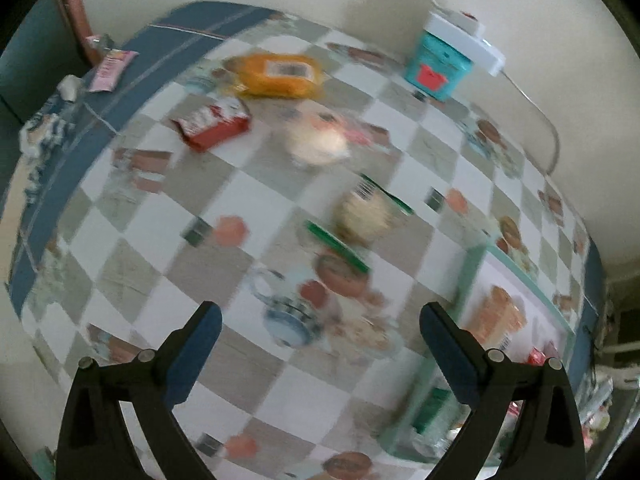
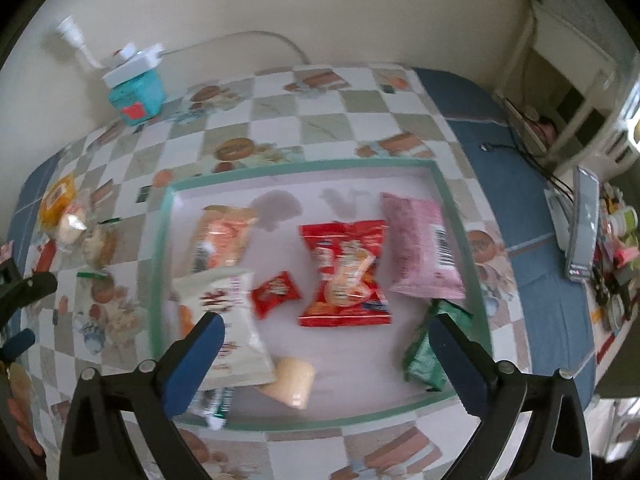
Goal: Organize snacks
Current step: 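Withdraw both tools from the tray toward the remaining snacks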
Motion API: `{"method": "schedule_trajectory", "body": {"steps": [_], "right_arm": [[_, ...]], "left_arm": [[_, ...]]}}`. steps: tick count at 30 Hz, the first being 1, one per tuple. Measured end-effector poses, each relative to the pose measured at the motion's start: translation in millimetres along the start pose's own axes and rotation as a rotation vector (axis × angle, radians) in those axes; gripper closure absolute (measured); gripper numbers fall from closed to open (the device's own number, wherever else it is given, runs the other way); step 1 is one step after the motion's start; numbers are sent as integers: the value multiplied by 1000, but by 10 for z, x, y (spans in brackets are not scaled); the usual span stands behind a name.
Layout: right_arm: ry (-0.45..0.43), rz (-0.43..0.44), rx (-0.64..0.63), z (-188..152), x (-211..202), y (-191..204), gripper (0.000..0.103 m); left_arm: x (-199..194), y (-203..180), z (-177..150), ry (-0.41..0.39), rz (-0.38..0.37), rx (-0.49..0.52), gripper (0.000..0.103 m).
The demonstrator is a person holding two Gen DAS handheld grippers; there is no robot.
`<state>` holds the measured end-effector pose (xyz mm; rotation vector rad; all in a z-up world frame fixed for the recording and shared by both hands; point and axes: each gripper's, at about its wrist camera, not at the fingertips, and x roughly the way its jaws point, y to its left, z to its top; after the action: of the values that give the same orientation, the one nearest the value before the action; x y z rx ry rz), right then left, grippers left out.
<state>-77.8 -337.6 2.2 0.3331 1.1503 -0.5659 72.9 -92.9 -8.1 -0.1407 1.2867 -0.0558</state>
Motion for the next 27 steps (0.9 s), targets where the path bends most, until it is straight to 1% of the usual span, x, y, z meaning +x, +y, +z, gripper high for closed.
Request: {"method": "schedule_trajectory", "body": {"steps": [5,13,16,22,27], "right_arm": [[3,22,-51,-45,-5,343,0],[1,51,-120,-120,-24,875,0],[3,65,-130,-141,-15,1036,0],[21,107,-164,-215,33,1381,0],[30,100,-188,-253,97,1560,0]], "left_arm": [[-53,247,137,-62,120,13,4],[-110,669,356,-119,241,16,4],[-120,812,416,-128,264,14,4],[-99,1119,516,-118,278,-28,4],[-81,1330,564,-108,267,-66,4]]}}
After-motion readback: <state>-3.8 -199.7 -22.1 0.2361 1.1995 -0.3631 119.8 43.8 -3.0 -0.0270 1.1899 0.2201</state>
